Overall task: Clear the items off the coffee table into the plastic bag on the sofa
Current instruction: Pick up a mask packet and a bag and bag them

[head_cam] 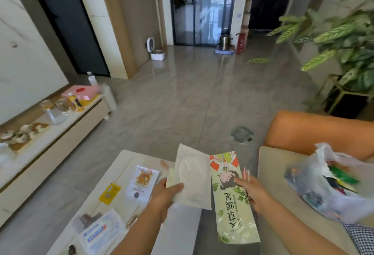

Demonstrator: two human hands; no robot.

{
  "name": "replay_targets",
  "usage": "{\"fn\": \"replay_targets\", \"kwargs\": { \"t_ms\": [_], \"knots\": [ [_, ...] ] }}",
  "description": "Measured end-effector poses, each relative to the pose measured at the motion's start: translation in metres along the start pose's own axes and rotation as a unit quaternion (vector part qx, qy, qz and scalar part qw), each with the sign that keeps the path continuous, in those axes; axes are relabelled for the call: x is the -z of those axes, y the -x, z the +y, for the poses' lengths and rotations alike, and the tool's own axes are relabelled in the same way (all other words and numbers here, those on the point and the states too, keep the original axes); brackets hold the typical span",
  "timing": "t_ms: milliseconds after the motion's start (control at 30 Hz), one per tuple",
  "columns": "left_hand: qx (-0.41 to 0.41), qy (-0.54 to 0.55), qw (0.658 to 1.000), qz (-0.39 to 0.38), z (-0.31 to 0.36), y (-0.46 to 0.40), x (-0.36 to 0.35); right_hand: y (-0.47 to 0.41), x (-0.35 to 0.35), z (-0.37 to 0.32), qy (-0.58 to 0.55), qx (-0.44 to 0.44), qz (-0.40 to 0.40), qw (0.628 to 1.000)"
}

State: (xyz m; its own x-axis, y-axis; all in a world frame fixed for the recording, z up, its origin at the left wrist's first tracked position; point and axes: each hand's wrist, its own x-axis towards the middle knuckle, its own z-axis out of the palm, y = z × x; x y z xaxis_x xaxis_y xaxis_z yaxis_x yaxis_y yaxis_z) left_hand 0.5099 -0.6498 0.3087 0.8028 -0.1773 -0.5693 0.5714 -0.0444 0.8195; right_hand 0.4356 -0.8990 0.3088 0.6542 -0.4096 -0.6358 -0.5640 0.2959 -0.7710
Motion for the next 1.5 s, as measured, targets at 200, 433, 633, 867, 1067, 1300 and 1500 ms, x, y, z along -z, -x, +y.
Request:
{"fn": "replay_targets", "kwargs": {
  "t_ms": [200, 433, 633, 867, 1067, 1300, 1500],
  "knots": [
    [0.002, -0.014, 0.997, -0.082, 0.022, -0.031, -0.106, -0.014, 0.094, -0.020, -0.091, 0.012, 0.080, 0.993],
    [0.001, -0.063, 0.990, -0.130, 0.034, -0.059, -0.237, -0.051, 0.191, -0.034, -0.187, 0.016, 0.124, 0.974],
    [0.036, -0.094, 0.982, -0.160, 0.035, -0.082, -0.324, -0.070, 0.257, -0.035, -0.199, 0.017, 0.181, 0.963],
    [0.058, -0.179, 0.940, -0.286, 0.044, -0.108, -0.436, -0.077, 0.323, -0.023, -0.220, -0.004, 0.287, 0.932],
    [0.026, -0.256, 0.890, -0.376, 0.059, -0.124, -0.530, -0.093, 0.356, -0.029, -0.286, -0.054, 0.405, 0.866],
    [0.013, -0.309, 0.876, -0.370, 0.070, -0.169, -0.594, -0.127, 0.373, -0.037, -0.401, -0.127, 0.418, 0.805],
    [0.003, -0.323, 0.869, -0.374, 0.070, -0.175, -0.626, -0.160, 0.392, -0.034, -0.448, -0.136, 0.414, 0.781]
  ]
}}
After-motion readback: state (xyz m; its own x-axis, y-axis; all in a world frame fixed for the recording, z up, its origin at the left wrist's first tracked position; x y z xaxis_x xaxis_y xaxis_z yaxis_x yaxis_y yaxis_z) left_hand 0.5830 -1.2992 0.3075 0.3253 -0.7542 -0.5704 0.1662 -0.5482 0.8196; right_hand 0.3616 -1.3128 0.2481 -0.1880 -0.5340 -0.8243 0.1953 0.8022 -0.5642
